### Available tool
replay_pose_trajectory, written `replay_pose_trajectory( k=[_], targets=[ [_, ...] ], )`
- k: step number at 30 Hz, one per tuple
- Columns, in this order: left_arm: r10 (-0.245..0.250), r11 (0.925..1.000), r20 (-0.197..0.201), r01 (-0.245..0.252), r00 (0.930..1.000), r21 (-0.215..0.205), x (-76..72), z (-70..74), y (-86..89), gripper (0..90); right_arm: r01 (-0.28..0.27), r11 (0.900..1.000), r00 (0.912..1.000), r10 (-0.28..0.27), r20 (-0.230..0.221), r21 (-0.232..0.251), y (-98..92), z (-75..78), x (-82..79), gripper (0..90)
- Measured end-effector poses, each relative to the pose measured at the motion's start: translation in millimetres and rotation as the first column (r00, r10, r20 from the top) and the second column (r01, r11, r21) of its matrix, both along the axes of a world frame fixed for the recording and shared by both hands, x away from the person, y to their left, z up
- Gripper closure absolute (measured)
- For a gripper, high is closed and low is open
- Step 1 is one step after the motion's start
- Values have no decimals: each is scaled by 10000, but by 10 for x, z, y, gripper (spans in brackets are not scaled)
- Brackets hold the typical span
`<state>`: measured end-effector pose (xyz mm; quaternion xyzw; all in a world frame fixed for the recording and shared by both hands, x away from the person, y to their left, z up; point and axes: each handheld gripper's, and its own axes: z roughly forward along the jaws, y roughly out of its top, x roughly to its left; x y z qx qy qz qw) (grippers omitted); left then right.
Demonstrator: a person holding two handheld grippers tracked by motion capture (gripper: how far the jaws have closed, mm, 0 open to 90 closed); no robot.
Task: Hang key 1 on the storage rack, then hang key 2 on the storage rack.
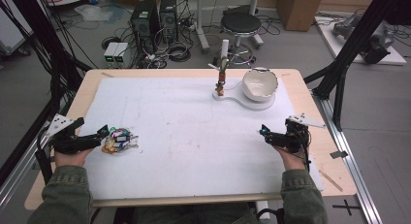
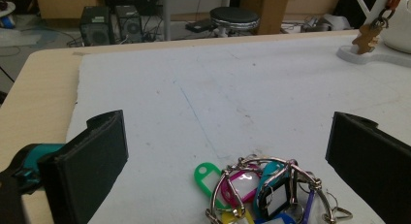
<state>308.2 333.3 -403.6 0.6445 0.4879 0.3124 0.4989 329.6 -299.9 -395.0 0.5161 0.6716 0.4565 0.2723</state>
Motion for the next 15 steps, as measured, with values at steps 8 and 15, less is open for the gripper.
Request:
replay_pose_trajectory(
  k=[8, 15],
  targets=[
    [-152, 9994, -168, 157, 9997, 306, 8, 32, -42, 17, 104, 9999, 9996, -104, 254, 16, -46, -23, -50, 6],
    [-288, 9983, -366, 306, 9989, 497, 25, 28, -66, 17, 101, 9999, 9995, -103, 292, 72, -56, -47, -61, 6]
  ],
)
